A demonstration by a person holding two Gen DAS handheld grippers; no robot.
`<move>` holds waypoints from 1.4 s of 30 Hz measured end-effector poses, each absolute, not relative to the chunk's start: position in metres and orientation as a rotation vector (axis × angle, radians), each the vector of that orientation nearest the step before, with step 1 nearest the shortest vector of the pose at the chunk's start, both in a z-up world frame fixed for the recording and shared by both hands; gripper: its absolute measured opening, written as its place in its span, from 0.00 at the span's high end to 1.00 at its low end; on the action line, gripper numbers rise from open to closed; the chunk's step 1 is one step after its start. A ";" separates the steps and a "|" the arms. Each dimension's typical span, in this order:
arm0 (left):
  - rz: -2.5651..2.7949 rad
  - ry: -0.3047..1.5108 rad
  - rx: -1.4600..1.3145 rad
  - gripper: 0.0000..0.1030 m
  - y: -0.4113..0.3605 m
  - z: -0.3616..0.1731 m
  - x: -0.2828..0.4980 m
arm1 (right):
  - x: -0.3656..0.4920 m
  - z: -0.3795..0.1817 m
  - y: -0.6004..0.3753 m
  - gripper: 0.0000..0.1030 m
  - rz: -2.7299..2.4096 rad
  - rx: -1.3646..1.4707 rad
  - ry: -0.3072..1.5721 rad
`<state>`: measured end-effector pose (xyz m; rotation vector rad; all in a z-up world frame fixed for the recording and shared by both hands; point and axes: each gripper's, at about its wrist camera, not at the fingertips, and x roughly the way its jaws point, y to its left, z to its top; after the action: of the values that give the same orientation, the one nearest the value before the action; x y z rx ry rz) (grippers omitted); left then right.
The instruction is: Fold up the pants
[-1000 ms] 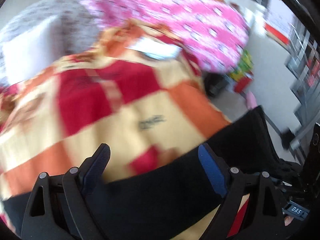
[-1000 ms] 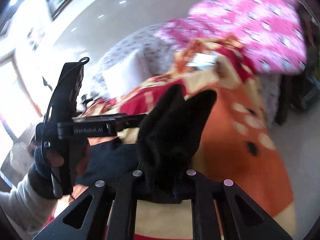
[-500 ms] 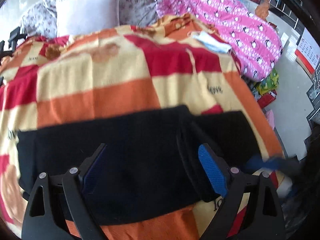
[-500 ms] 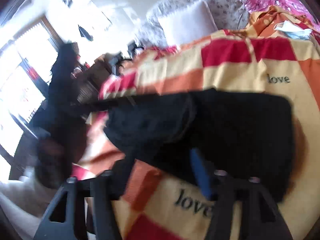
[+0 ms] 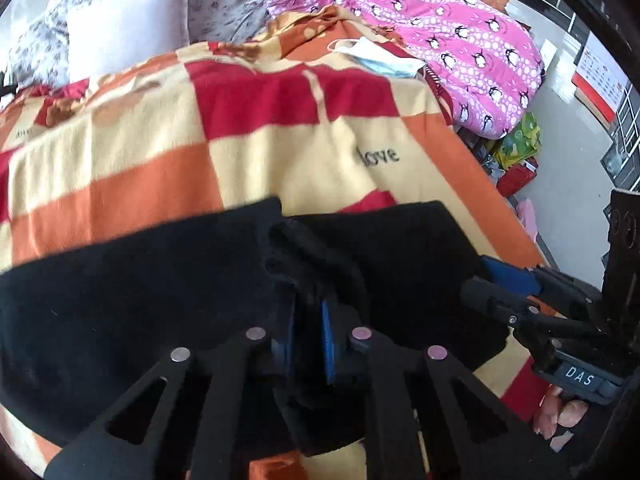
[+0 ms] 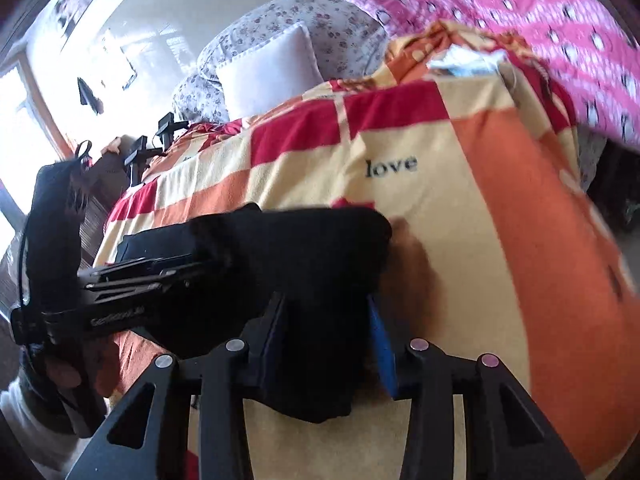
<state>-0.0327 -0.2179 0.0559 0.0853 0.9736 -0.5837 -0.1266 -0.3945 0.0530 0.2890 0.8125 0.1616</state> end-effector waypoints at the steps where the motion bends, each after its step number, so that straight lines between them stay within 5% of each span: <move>1: -0.587 0.957 0.082 0.92 -0.213 0.062 -0.033 | -0.126 0.059 -0.392 0.61 0.163 0.280 0.801; 12: -0.499 0.958 0.059 0.84 -0.181 0.039 -0.039 | -0.107 0.050 -0.361 0.58 0.198 0.216 0.846; 14: -0.477 0.938 0.061 0.76 -0.177 0.043 -0.041 | -0.114 0.063 -0.358 0.58 0.220 0.220 0.825; 19: -0.467 0.889 0.018 0.29 -0.157 0.055 -0.048 | -0.138 0.091 -0.343 0.44 0.287 0.216 0.776; 37: -0.267 0.857 -0.006 0.26 -0.065 0.057 -0.047 | -0.109 0.072 -0.304 0.43 0.287 0.181 0.849; 42: -0.256 0.869 0.018 0.26 -0.063 0.052 -0.044 | -0.083 0.048 -0.272 0.52 0.305 0.118 0.895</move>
<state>-0.0442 -0.0633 0.0524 0.0184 0.8686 -0.2565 -0.0834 -0.2718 0.0485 0.1175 0.8946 0.3047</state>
